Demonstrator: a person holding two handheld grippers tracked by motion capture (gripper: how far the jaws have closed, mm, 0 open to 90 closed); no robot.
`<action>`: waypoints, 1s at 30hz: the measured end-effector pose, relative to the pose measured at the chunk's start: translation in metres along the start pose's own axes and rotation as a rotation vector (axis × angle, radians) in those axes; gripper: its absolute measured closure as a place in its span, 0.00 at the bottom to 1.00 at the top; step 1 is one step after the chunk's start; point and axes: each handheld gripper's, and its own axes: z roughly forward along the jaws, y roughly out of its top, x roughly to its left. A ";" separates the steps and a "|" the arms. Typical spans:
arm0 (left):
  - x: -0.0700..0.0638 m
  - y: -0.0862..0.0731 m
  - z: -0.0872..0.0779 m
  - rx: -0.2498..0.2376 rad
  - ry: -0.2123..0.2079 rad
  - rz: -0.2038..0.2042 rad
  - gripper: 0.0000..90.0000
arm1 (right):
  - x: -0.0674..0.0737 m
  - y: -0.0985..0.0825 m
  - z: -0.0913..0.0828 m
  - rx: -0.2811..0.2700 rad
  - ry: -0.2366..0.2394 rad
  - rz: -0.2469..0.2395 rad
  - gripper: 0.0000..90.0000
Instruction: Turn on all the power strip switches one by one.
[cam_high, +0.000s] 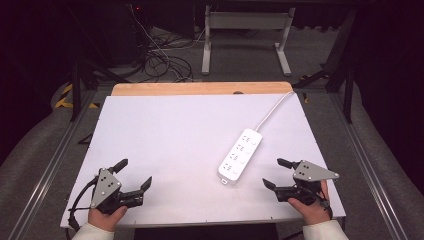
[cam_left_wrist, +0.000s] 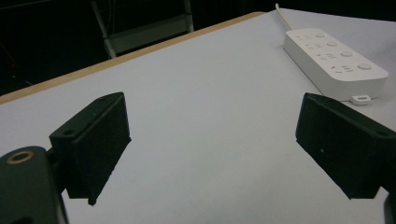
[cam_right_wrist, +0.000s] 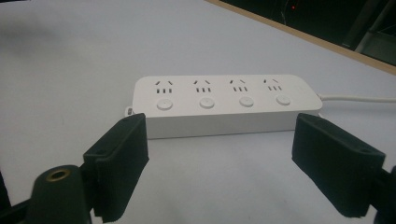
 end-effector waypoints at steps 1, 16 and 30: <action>0.000 0.000 0.000 -0.005 0.005 0.005 0.12 | 0.000 0.000 0.000 0.000 0.000 0.000 0.21; -0.003 0.001 -0.003 -0.018 0.028 0.032 0.11 | 0.002 0.004 -0.002 0.005 -0.017 -0.026 0.26; -0.003 0.000 -0.001 -0.007 0.043 0.050 0.12 | 0.001 0.019 0.003 0.039 0.018 -0.051 0.32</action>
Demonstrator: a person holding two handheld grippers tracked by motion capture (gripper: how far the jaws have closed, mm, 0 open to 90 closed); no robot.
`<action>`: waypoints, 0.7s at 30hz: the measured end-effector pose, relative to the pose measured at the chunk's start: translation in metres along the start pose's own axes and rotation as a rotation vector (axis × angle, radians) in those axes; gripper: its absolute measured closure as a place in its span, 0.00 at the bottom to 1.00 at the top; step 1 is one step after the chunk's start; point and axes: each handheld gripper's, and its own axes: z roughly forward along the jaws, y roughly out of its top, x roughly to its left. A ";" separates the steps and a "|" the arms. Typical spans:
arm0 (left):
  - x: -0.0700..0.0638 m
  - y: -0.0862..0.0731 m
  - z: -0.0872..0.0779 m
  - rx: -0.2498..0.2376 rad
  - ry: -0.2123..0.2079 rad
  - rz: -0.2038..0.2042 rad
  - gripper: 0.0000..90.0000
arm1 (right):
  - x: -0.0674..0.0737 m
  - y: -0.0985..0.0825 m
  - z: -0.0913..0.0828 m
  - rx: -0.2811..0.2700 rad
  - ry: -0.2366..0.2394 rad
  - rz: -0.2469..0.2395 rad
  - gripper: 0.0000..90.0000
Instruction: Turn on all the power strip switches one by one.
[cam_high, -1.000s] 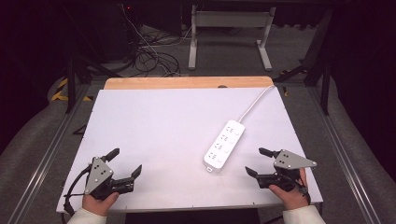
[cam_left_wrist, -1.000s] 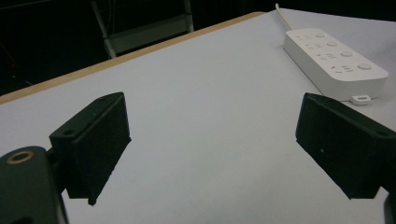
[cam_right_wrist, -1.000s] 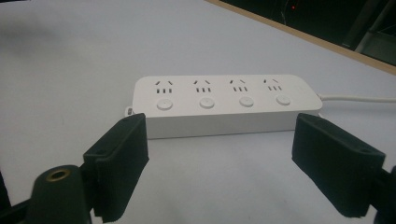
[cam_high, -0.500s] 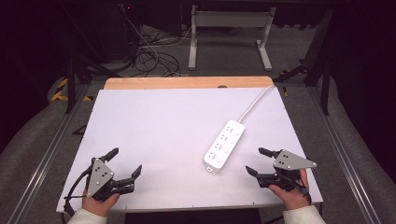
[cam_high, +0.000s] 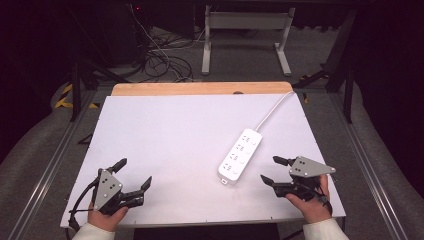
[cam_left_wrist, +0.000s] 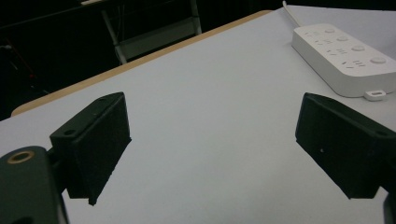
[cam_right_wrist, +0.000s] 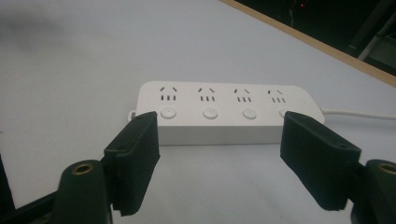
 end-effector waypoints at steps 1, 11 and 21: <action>0.000 0.000 0.000 0.000 0.000 0.000 0.12 | 0.000 0.000 0.000 0.000 0.000 0.000 0.32; 0.000 0.000 0.000 0.003 0.001 0.008 0.12 | 0.002 0.031 0.019 0.014 0.054 -0.033 0.31; 0.000 0.000 0.000 0.003 0.003 0.017 0.12 | 0.009 0.046 0.036 0.028 0.099 -0.037 0.32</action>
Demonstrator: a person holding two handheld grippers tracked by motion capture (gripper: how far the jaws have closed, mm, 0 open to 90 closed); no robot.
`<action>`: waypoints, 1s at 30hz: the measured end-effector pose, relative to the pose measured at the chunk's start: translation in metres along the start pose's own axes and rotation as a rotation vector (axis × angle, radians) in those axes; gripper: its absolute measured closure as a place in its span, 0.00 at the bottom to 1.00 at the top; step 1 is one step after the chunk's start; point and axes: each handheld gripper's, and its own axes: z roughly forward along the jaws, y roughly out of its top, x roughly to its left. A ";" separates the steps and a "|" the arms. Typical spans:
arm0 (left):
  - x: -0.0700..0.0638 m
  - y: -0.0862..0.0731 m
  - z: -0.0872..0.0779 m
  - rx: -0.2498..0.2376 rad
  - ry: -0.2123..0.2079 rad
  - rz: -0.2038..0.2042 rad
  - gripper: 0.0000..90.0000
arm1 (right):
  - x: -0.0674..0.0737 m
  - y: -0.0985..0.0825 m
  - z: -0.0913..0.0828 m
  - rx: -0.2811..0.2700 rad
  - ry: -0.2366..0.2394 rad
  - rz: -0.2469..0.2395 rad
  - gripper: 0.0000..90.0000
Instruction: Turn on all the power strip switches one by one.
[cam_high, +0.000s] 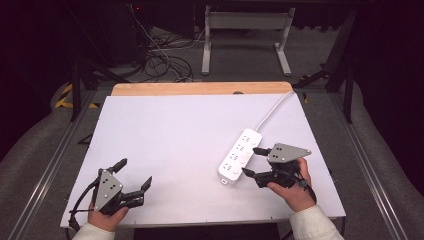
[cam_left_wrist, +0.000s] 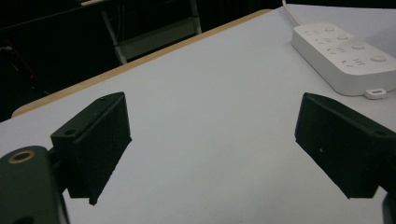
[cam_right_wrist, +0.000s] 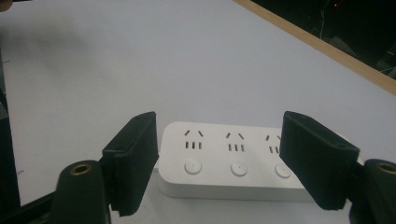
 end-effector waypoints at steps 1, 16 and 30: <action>0.000 0.000 0.000 0.001 -0.002 -0.002 0.12 | 0.001 0.003 0.003 0.001 0.006 -0.004 0.32; -0.001 -0.001 0.000 -0.001 -0.015 -0.008 0.12 | 0.011 0.017 0.030 0.019 0.040 -0.016 0.34; -0.001 -0.001 0.000 -0.001 -0.019 -0.003 0.12 | 0.004 0.019 0.032 0.092 0.121 0.049 0.73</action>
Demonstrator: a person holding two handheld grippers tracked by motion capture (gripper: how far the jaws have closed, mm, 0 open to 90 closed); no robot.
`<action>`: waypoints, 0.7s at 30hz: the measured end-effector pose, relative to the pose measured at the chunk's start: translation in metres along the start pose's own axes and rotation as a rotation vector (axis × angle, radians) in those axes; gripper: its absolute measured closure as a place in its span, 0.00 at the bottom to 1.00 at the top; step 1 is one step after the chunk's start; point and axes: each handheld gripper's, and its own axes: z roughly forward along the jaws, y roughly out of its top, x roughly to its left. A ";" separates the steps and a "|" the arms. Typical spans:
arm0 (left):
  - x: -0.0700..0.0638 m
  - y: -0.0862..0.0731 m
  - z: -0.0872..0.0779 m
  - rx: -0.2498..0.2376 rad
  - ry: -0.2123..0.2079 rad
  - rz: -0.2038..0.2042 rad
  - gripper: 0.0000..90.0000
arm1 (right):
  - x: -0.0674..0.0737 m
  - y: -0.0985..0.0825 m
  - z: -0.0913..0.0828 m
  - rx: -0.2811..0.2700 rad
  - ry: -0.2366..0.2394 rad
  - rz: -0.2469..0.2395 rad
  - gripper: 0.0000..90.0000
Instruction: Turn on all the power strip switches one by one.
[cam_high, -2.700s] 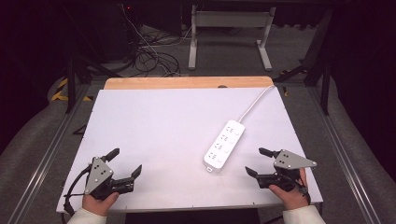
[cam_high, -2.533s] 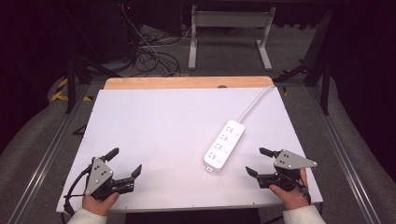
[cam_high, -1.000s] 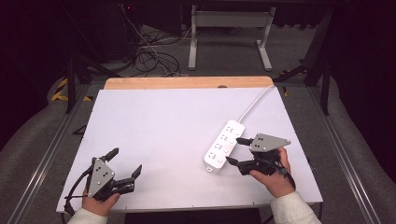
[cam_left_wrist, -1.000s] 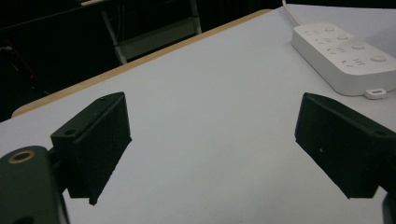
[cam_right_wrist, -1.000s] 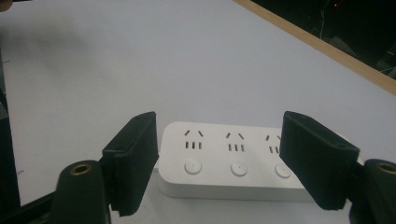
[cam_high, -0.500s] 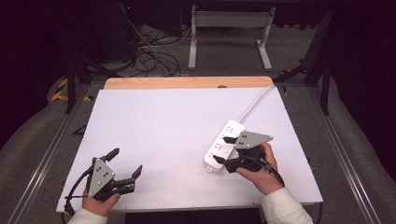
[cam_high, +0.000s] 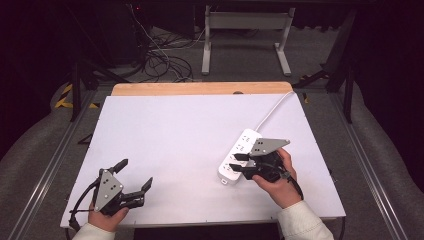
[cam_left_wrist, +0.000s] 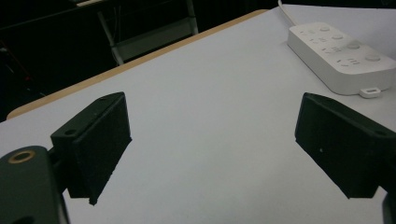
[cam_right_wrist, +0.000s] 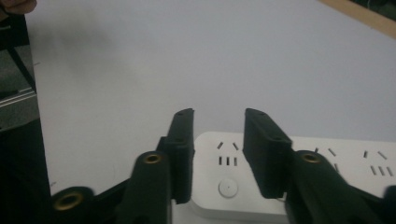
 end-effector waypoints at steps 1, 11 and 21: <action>0.000 0.000 0.000 0.000 0.000 0.000 0.12 | -0.001 0.002 0.000 0.031 0.020 0.006 0.87; 0.000 0.000 0.001 0.003 0.005 0.000 0.12 | 0.000 0.008 0.006 0.180 -0.017 -0.013 1.00; 0.000 0.000 0.001 0.007 0.005 0.000 0.12 | -0.004 0.005 0.022 0.268 -0.028 0.002 1.00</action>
